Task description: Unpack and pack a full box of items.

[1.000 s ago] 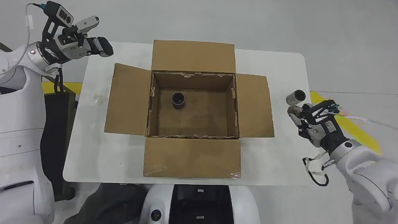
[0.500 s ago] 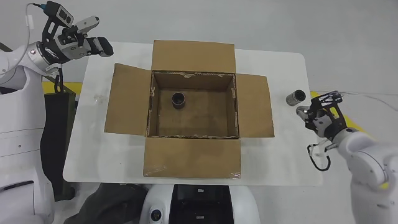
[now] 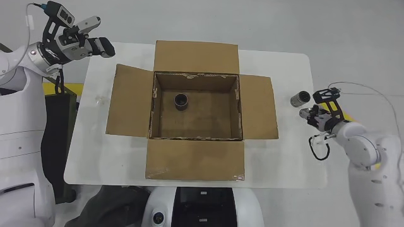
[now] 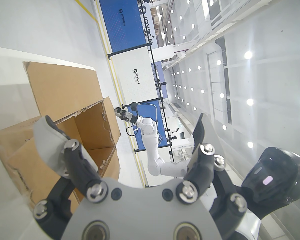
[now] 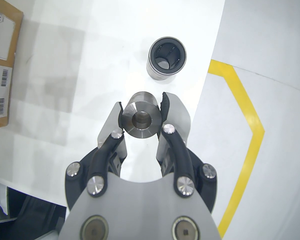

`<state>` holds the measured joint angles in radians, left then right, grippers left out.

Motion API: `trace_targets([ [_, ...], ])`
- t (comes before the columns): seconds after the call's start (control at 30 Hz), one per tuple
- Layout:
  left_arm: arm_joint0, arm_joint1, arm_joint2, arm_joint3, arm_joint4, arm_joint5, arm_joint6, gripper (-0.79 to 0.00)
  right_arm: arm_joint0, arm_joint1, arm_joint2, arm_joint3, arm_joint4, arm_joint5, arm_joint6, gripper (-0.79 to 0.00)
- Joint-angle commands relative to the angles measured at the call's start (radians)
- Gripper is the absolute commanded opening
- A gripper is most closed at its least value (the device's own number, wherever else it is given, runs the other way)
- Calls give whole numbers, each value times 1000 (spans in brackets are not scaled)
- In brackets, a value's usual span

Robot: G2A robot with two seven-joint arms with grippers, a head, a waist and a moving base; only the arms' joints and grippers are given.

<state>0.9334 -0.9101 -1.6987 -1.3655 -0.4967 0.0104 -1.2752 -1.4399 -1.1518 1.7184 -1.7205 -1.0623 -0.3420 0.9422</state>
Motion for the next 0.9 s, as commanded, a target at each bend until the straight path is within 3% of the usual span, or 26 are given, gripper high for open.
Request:
trace_targets([
  [0.0,0,0,0,0,0,0,0,0,18,1,-10,31,-2,7,-1,-785],
  [0.4,0,0,0,0,0,0,0,0,103,6,-73,184,-32,36,-27,-785],
  [0.87,0,0,0,0,0,0,0,0,148,12,-116,254,-42,66,-33,-785],
])
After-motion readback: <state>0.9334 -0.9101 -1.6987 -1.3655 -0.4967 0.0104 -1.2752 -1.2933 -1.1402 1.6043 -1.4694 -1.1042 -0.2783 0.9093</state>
